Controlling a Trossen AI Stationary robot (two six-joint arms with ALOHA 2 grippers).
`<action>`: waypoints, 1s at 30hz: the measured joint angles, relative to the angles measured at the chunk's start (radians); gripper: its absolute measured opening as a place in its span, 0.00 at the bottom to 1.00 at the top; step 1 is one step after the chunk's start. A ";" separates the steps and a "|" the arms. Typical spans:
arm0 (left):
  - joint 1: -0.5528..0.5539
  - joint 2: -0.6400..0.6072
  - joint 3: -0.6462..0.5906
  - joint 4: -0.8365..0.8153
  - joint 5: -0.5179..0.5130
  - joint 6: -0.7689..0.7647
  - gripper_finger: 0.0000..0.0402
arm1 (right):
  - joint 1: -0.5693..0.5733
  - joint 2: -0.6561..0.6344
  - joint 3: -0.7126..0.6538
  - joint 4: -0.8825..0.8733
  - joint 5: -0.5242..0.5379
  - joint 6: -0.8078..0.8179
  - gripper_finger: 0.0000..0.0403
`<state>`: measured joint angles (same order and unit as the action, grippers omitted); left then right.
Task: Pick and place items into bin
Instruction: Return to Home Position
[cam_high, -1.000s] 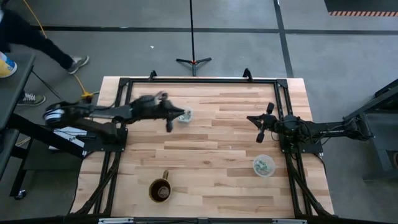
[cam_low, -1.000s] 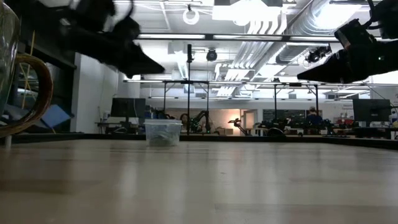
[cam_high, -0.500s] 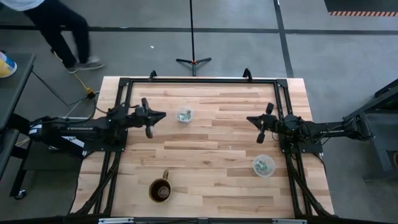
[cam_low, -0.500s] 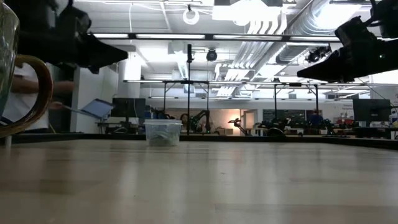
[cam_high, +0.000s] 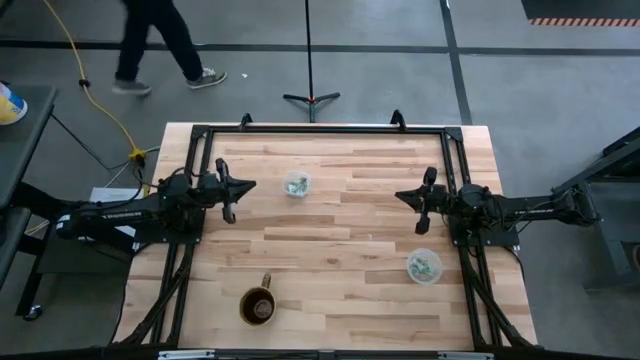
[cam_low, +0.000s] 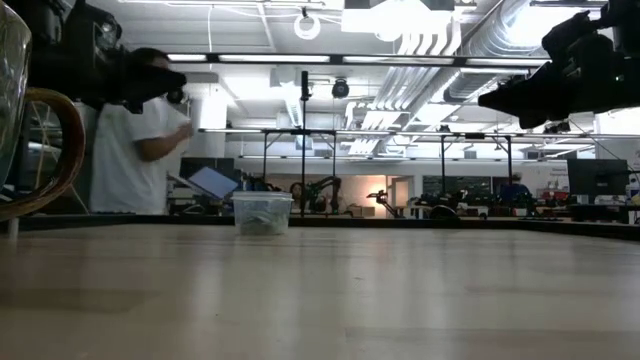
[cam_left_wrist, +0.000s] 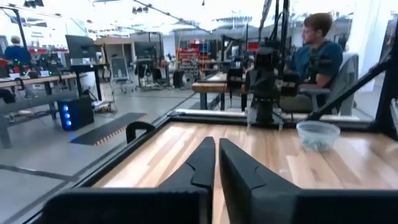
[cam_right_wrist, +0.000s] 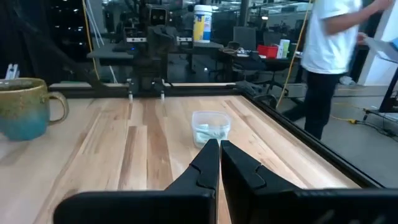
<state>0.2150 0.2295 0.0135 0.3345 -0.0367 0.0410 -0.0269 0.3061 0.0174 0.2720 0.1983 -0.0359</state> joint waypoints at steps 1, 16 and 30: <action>0.000 -0.011 0.000 -0.014 0.000 0.009 0.16 | 0.000 0.000 0.000 -0.001 -0.005 -0.009 0.02; 0.000 -0.220 0.000 -0.246 0.042 -0.023 0.13 | -0.191 -0.072 0.000 -0.122 -0.365 0.078 0.02; 0.000 -0.223 -0.002 -0.279 0.095 -0.048 0.06 | -0.216 -0.071 0.000 -0.141 -0.371 0.004 0.02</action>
<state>0.2153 0.0063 0.0120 0.0557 0.0582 -0.0067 -0.2432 0.2352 0.0174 0.1310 -0.1731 -0.0318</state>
